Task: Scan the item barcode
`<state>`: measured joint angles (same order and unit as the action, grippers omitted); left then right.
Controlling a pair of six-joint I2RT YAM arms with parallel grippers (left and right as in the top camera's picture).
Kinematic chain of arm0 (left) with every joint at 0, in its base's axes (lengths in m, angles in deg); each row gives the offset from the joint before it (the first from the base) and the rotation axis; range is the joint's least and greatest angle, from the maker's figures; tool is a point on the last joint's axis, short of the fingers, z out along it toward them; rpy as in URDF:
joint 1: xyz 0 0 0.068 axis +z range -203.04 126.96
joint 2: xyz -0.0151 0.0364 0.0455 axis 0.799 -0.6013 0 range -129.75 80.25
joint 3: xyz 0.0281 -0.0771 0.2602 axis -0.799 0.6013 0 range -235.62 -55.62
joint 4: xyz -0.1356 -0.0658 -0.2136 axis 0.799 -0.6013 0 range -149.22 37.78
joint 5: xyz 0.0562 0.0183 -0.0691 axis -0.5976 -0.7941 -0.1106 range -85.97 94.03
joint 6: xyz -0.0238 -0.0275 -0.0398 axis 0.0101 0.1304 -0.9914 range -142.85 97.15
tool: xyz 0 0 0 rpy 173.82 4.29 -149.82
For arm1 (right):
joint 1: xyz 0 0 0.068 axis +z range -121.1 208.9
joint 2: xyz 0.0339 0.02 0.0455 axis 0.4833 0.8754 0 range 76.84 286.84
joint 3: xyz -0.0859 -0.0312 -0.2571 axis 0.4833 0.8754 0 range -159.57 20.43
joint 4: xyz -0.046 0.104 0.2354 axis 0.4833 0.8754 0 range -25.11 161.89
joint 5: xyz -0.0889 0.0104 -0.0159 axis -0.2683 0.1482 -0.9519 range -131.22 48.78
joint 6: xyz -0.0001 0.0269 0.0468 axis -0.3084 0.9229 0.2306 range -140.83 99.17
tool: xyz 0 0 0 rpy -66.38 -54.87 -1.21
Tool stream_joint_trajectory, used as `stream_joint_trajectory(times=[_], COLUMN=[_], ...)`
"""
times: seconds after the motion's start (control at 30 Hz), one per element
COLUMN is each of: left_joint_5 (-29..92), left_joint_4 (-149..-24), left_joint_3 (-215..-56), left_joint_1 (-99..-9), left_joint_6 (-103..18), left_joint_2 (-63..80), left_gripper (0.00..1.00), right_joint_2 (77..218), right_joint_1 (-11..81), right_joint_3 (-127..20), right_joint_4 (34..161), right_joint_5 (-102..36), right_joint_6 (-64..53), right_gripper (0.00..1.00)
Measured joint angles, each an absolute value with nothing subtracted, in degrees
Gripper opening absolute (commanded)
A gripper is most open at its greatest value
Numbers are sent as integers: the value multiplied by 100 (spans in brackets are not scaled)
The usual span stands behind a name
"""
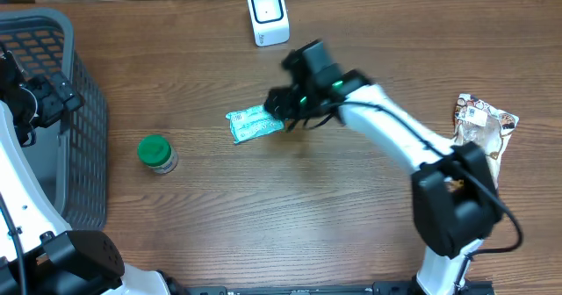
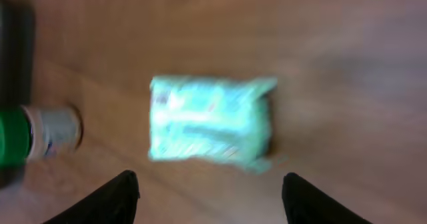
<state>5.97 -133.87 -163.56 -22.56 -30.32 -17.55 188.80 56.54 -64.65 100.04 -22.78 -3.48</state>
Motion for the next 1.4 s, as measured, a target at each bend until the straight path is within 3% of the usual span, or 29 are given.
stream_joint_trajectory(times=[0.17, 0.83, 0.93, 1.3, 1.4], left_joint_5=[594, 594, 597, 594, 594], left_joint_4=[-13387, -13389, -13389, -13387, -13387], left_joint_3=[-16356, -16356, -16356, -16356, -16356], left_joint_1=[-2256, -2256, -2256, -2256, -2256], left_joint_6=[-3032, -3032, -3032, -3032, -3032], left_joint_2=[-1755, -1755, -1755, -1755, -1755], left_gripper=[100, 99, 100, 100, 100], right_joint_2=[19074, 20386, 20532, 20646, 20646], right_joint_1=[5206, 5383, 5475, 5868, 5857], right_joint_3=[-6465, -6472, -6529, -6599, -6605], right_joint_4=[9688, 8840, 8593, 8536, 8538], right_joint_5=[-2000, -562, -416, -717, -665], right_joint_6=[-934, -1456, -1400, -700, -608], right_gripper=[73, 61, 45, 4, 4])
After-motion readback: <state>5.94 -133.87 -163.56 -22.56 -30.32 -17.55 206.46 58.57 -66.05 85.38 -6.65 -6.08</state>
